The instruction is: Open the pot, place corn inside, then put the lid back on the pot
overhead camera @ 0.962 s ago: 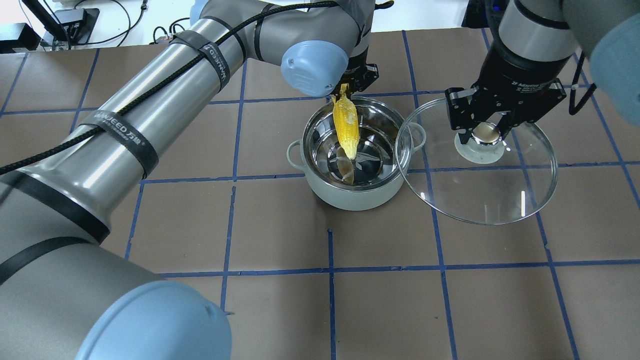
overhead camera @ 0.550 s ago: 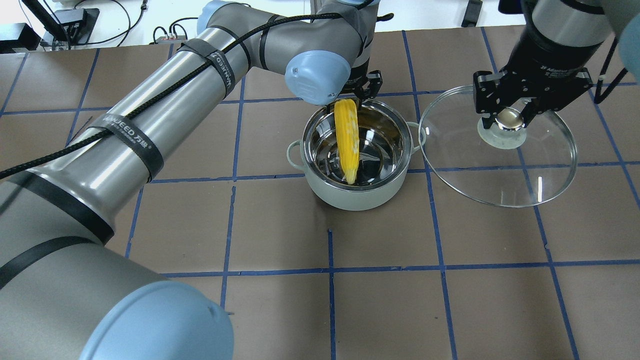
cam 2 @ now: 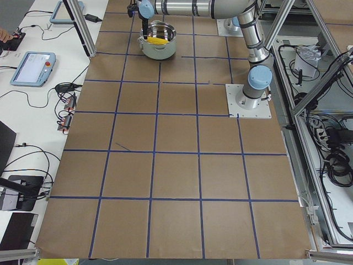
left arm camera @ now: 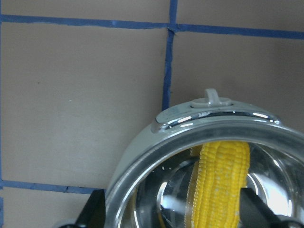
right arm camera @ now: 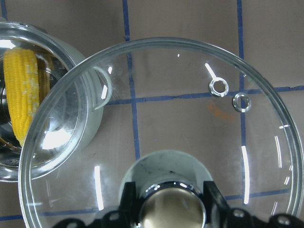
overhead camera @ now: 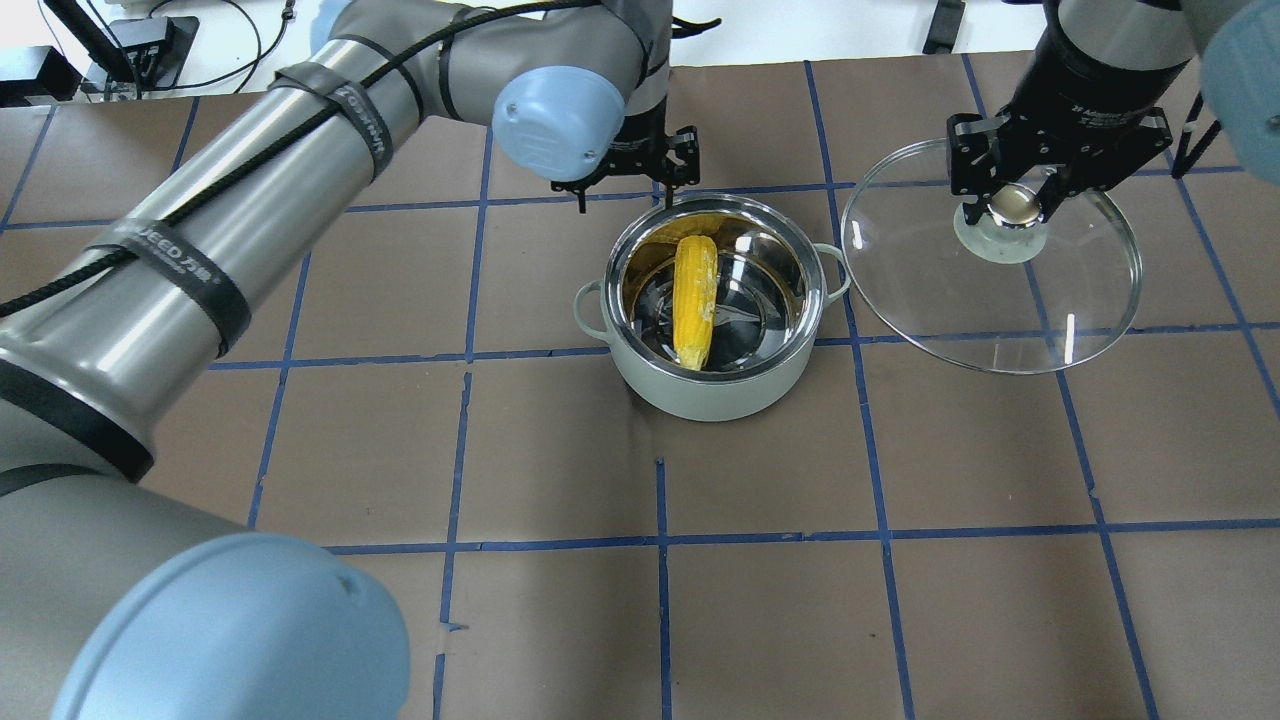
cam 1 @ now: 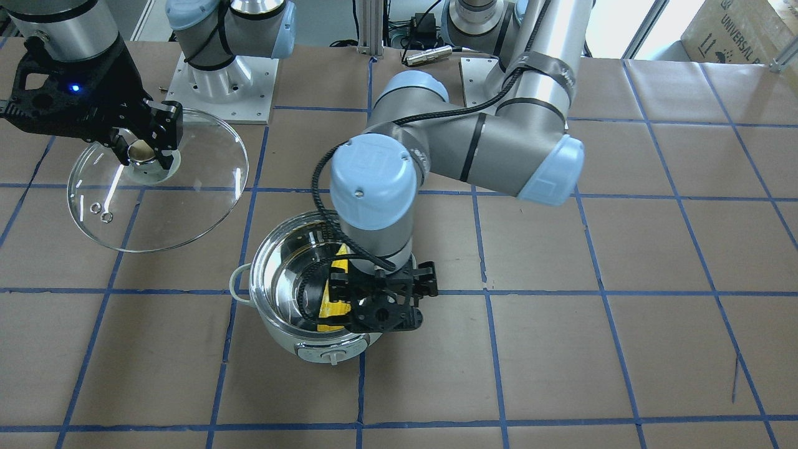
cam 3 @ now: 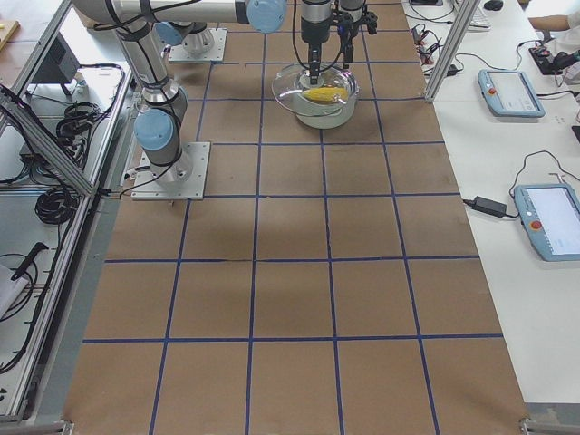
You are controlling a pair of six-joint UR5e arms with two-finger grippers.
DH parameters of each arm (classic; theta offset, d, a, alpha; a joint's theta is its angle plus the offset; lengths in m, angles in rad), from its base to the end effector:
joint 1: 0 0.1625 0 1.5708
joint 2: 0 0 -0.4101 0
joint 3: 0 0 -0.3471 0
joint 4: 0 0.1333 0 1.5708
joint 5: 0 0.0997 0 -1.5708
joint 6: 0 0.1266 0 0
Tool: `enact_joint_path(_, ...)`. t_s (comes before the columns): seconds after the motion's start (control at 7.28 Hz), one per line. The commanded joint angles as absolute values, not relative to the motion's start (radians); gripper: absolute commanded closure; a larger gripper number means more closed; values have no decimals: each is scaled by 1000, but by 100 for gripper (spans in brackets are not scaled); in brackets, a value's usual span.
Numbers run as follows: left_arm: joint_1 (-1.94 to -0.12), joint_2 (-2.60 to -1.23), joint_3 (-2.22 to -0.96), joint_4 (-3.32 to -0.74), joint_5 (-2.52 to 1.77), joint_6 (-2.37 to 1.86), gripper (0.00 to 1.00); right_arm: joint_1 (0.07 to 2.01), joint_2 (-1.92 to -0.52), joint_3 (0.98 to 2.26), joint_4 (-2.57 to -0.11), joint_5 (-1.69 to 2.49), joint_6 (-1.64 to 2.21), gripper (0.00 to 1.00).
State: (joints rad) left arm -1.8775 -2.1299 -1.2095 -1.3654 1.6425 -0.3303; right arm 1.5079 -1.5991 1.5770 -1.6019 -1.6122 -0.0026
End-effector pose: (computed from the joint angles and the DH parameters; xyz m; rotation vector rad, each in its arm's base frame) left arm -0.3173 -0.5903 0.3164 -0.0367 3.0753 -0.0456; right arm 0.1000 -0.4489 0.4591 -0.0951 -3.0960 0.0803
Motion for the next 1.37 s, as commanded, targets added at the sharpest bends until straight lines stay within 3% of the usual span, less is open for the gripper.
enact_joint_path(0.0, -1752, -2024, -1276, -1402, 1640, -186, 0, 1509, -1600, 1580, -1606, -1612, 0, 81)
enact_joint_path(0.96, -1523, -1784, -1538, -1434, 1638, -43, 0, 1784, -1370, 1609, -1957, -1621, 283, 78)
enact_joint_path(1.24, -1510, -1752, -1555, -1436, 1643, -37, 0, 1833, -1338, 1609, -1989, -1666, 328, 78)
